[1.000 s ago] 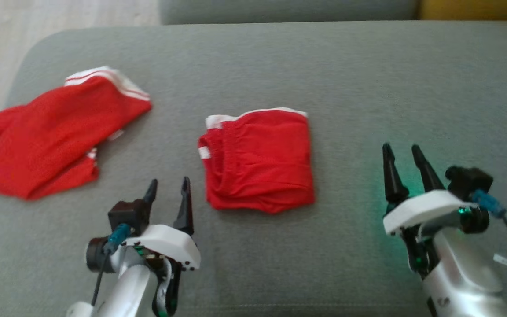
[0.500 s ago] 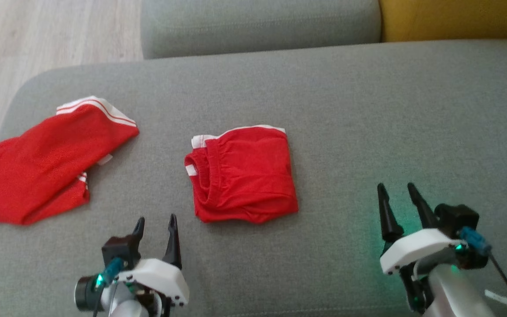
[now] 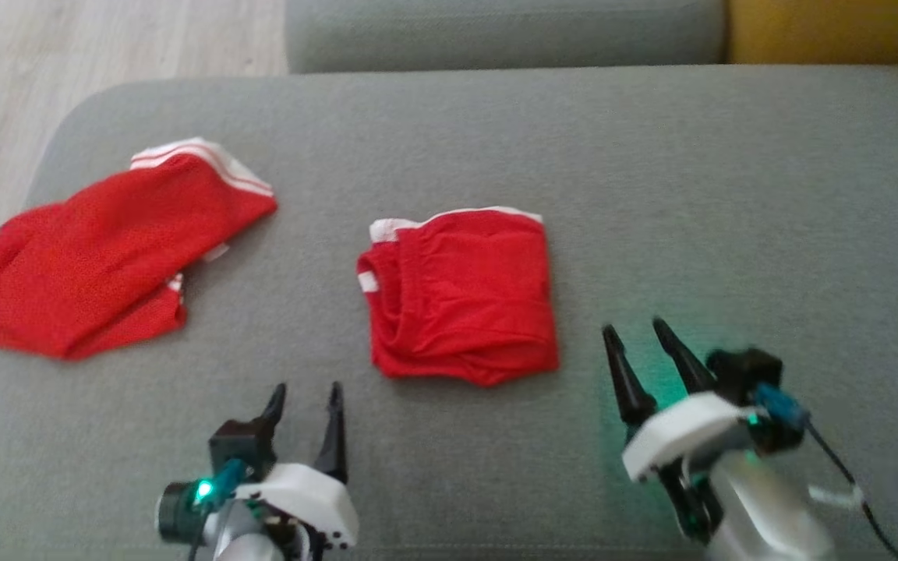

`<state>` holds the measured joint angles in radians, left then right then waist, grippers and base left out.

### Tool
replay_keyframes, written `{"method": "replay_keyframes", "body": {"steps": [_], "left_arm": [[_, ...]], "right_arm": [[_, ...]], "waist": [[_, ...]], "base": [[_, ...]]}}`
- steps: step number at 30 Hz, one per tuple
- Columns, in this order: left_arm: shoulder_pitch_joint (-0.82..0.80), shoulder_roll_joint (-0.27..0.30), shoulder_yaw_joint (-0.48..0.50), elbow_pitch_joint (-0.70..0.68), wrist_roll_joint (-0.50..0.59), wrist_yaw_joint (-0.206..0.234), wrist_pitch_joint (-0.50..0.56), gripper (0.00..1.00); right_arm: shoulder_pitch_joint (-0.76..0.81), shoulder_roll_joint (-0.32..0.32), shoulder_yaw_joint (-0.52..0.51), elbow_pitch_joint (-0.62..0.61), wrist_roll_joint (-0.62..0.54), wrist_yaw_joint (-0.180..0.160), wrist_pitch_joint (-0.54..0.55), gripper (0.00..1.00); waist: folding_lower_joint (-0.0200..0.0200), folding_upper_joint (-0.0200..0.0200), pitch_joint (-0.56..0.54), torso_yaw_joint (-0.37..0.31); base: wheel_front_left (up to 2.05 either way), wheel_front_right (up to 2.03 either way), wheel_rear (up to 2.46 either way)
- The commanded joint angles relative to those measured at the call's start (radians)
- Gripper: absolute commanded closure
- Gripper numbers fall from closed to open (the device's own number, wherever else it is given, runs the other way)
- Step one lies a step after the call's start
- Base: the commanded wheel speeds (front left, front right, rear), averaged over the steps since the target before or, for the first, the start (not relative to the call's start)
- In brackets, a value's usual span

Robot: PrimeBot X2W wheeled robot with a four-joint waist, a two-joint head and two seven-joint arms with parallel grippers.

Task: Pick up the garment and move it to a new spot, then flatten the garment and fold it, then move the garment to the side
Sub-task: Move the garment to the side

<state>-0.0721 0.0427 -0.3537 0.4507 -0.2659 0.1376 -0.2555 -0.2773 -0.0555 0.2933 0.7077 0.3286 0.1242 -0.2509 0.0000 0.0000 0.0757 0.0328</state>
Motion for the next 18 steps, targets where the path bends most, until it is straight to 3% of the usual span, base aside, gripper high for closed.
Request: {"method": "replay_keyframes", "body": {"steps": [1, 7, 12, 13, 14, 15, 18], "left_arm": [[-0.061, 0.008, 0.009, -0.034, -0.003, -0.004, -0.006, 0.00], [-0.109, 0.008, -0.062, -0.037, -0.018, -0.004, -0.006, 0.00], [-0.121, 0.008, -0.082, -0.045, -0.028, 0.002, -0.006, 0.00], [-0.122, 0.008, -0.084, -0.046, -0.029, 0.004, -0.006, 0.00], [-0.122, 0.008, -0.084, -0.048, -0.030, 0.005, -0.006, 0.00], [-0.121, 0.008, -0.082, -0.049, -0.030, 0.007, -0.006, 0.00], [-0.117, 0.008, -0.072, -0.048, -0.028, 0.008, -0.006, 0.00]], "right_arm": [[-0.097, 0.005, 0.041, -0.009, 0.000, 0.007, -0.011, 0.00], [-0.213, 0.005, 0.047, 0.131, -0.006, 0.007, -0.011, 0.00], [-0.270, 0.005, 0.042, 0.264, 0.018, 0.007, 0.020, 0.00], [-0.279, 0.005, 0.048, 0.290, 0.034, 0.007, 0.035, 0.25], [-0.286, 0.005, 0.059, 0.306, 0.047, 0.007, 0.042, 0.69], [-0.292, 0.005, 0.074, 0.320, 0.053, 0.007, 0.044, 1.00], [-0.302, 0.005, 0.106, 0.329, 0.086, 0.007, 0.028, 1.00]], "waist": [[0.0000, 0.0000, 0.039, 0.055], [0.0000, 0.0000, 0.087, 0.160], [0.0000, 0.0000, 0.107, 0.203], [0.0000, 0.0000, 0.110, 0.207], [0.0000, 0.0000, 0.112, 0.209], [0.0000, 0.0000, 0.114, 0.207], [0.0000, 0.0000, 0.113, 0.175]], "base": [[0.00, 0.00, 0.00], [0.00, 0.00, 0.00], [0.00, 0.00, 0.00], [0.00, 0.00, 0.00], [0.00, 0.00, 0.00], [0.00, 0.00, 0.00], [0.00, 0.00, 0.00]]}}
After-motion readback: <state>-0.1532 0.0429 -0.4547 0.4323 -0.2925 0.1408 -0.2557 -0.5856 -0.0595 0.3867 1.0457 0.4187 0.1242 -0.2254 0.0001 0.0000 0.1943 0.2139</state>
